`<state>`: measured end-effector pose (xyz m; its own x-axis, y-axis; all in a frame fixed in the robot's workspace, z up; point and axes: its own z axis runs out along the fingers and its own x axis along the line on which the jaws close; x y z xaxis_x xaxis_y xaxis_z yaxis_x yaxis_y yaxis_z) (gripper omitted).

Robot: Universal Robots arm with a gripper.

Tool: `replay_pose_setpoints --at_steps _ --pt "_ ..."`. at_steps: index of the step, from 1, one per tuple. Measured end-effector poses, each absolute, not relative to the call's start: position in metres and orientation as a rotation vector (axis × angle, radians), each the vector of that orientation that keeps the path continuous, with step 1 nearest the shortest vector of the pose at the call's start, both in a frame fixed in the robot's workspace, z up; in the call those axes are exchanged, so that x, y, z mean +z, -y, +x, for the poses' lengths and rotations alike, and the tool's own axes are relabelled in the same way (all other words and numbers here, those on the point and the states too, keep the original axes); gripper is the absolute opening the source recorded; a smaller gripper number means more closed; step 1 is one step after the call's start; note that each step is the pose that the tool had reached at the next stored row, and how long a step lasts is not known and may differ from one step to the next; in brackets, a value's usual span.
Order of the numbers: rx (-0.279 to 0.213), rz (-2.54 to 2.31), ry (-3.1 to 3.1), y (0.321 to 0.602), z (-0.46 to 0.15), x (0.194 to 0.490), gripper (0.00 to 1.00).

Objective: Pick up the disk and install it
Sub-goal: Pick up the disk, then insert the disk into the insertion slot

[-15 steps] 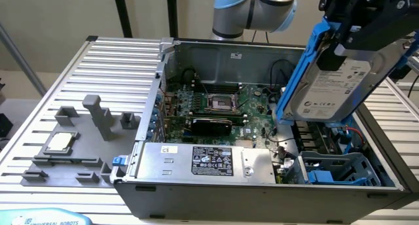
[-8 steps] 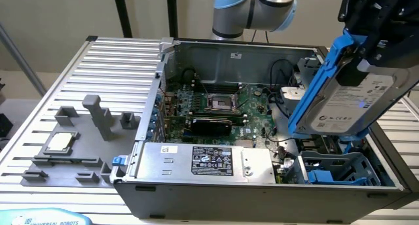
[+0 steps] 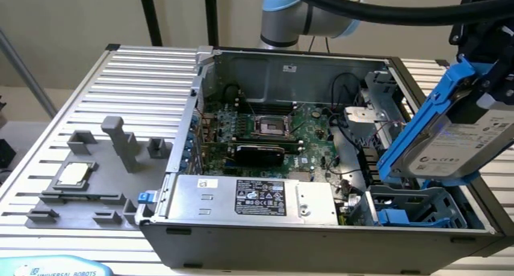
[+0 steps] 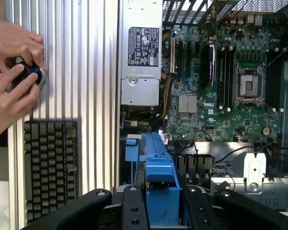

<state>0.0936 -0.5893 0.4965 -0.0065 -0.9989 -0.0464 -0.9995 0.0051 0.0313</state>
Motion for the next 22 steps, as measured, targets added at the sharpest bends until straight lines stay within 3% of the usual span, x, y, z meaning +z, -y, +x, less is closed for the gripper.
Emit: replay_pose_setpoints --at_steps 22 --pt "0.086 -2.207 -2.220 0.589 0.109 0.484 0.33"
